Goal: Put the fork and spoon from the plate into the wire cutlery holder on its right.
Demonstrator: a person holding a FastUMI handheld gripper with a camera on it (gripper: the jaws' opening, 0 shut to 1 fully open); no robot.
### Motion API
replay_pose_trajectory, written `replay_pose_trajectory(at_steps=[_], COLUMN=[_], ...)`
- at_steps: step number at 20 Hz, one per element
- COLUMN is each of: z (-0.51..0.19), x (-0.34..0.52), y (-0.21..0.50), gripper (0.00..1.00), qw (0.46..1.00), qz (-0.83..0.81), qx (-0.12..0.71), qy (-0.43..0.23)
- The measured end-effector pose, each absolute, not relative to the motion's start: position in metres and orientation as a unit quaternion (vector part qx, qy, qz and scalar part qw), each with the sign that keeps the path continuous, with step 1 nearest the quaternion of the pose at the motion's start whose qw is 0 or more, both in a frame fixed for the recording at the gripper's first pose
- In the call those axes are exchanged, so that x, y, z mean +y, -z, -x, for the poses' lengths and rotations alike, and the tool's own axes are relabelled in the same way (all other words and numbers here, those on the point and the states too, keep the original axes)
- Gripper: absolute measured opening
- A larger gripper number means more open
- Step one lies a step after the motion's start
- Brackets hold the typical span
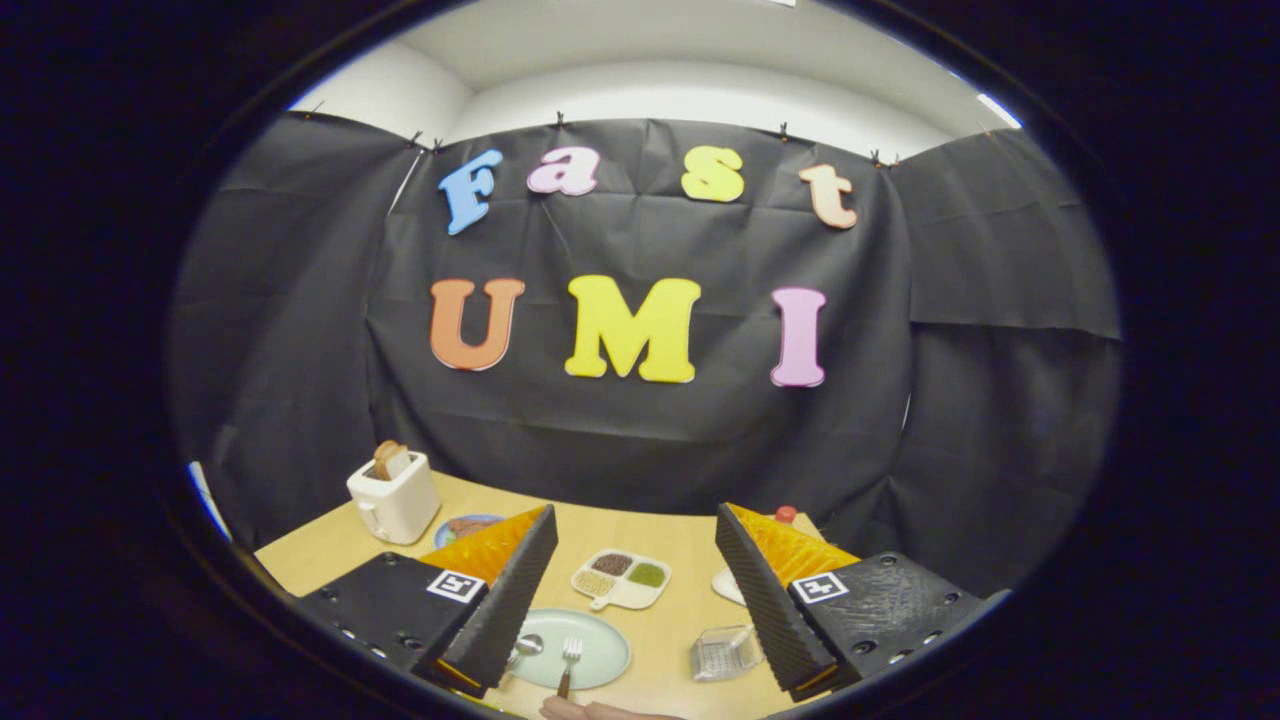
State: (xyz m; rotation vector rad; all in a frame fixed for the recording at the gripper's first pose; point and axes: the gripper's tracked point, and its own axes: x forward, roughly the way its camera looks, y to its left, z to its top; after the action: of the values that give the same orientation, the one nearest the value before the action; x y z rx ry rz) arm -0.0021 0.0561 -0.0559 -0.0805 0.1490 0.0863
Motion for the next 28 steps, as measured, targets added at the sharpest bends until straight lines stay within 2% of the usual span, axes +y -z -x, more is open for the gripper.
replay_pose_trajectory(at_steps=[7, 12, 17, 23, 27, 28], z=[0.015, 0.032, 0.056, 0.053, 0.042, 0.041], x=[0.091, 0.096, 0.1, 0.099, 0.098, 0.094], y=[0.179, 0.279, 0.345, 0.39, 0.41, 0.412], gripper=[0.96, 0.96, 0.95, 0.95, 0.87, 0.81], qw=[0.972, 0.935, 0.896, 0.86, 0.845, 0.84], qz=[0.072, 0.095, 0.082, 0.102, 0.087, 0.085], qx=[0.209, 0.33, 0.426, 0.493, 0.525, 0.534], qy=[-0.077, -0.091, -0.096, -0.077, -0.056, -0.046])
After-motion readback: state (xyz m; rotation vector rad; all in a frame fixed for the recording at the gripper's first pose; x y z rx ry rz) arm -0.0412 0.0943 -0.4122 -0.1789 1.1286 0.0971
